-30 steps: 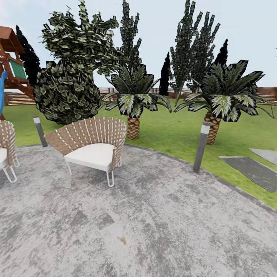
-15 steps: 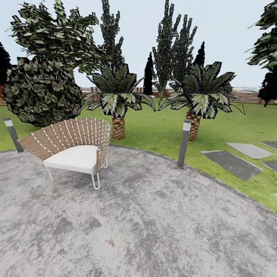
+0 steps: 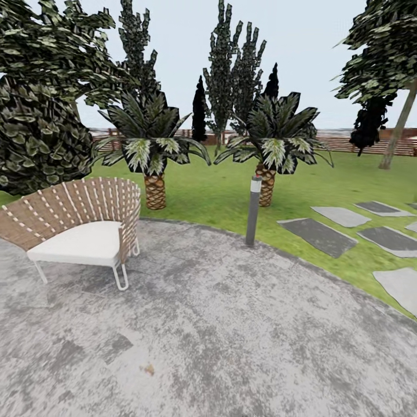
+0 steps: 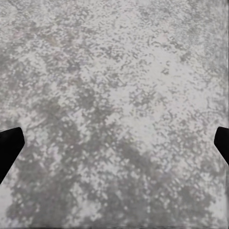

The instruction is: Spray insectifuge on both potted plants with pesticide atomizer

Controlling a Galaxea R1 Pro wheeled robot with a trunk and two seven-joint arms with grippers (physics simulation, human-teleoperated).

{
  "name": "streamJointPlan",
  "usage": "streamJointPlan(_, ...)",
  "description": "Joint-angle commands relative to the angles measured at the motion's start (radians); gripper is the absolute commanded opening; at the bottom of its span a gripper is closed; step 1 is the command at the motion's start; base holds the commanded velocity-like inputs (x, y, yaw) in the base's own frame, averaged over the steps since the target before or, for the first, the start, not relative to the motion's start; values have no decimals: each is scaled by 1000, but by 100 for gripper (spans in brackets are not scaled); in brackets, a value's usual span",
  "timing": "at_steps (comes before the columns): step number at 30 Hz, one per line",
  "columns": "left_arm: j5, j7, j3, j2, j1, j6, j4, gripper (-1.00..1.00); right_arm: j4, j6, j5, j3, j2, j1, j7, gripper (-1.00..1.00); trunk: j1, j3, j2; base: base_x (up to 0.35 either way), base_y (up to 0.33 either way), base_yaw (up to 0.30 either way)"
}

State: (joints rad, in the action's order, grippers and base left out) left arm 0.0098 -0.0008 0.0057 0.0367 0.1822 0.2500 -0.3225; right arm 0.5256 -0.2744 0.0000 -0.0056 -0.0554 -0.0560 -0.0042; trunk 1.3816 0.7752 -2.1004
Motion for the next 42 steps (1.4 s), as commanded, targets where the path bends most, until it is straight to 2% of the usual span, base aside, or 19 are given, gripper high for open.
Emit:
streamJointPlan(1, 1, 0, 0, 0, 0, 3, 0, 100, -1, -3, 0, -1, 0, -1, 0, 100, 4, 5, -8, 0, 0, -268)
streamJointPlan(42, -2, -1, 0, 2, 0, 3, 0, 100, -1, -3, 0, -1, 2, -1, 0, 100, 8, 33, -15, 0, 0, -269)
